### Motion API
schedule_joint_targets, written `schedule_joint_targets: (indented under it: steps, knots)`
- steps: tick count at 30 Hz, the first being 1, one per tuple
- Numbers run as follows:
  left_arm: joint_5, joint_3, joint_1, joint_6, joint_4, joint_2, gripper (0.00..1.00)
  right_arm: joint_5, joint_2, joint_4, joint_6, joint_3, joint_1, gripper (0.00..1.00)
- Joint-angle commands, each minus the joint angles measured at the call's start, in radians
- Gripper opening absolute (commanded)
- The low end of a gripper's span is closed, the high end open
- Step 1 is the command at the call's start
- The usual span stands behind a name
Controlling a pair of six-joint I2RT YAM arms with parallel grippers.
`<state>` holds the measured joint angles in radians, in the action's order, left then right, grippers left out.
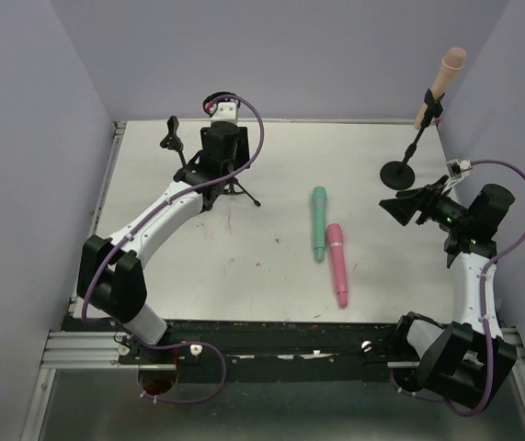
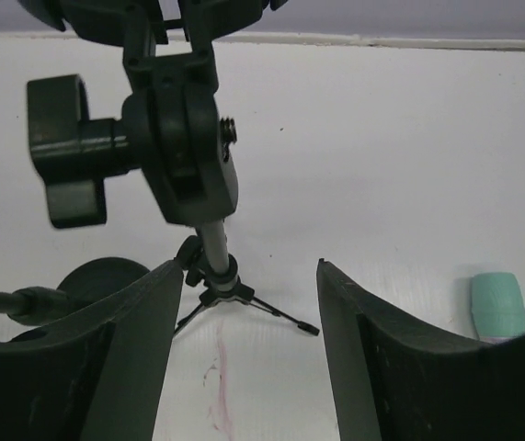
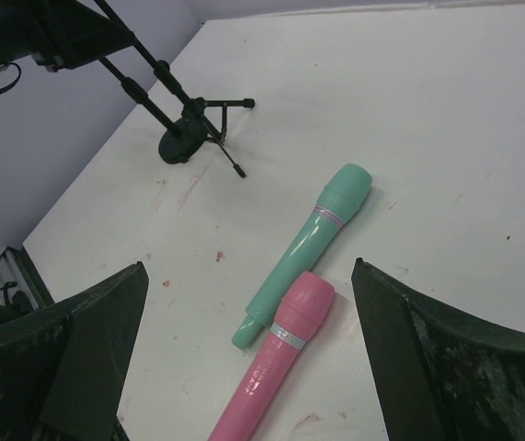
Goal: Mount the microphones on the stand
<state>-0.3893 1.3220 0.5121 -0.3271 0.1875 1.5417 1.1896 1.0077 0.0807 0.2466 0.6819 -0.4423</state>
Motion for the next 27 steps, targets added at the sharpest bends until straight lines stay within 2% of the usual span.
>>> schedule_joint_targets:
  steps: [1,2,5,13,22,24,27]
  knots:
    - [-0.031,0.055,-0.024,0.062,-0.100,0.073,0.66,0.024,-0.001,-0.009,0.003,0.027,-0.004,1.00]
    - [-0.034,0.056,-0.026,0.071,-0.112,0.084,0.64,0.024,0.000,-0.010,0.002,0.027,-0.004,1.00]
    - [-0.036,0.043,-0.029,0.095,-0.160,0.100,0.52,0.027,0.006,-0.010,0.002,0.027,-0.004,1.00]
    - [-0.069,0.020,-0.029,0.161,-0.246,0.121,0.39,0.028,0.020,-0.012,-0.001,0.028,-0.006,1.00]
    - [-0.085,0.036,-0.032,0.214,-0.266,0.156,0.38,0.030,0.023,-0.012,-0.003,0.027,-0.004,1.00]
    - [-0.085,0.039,-0.032,0.218,-0.267,0.162,0.36,0.030,0.023,-0.012,-0.004,0.028,-0.004,1.00]
    - [-0.082,0.033,-0.034,0.227,-0.273,0.169,0.28,0.031,0.025,-0.015,-0.006,0.030,-0.004,1.00]
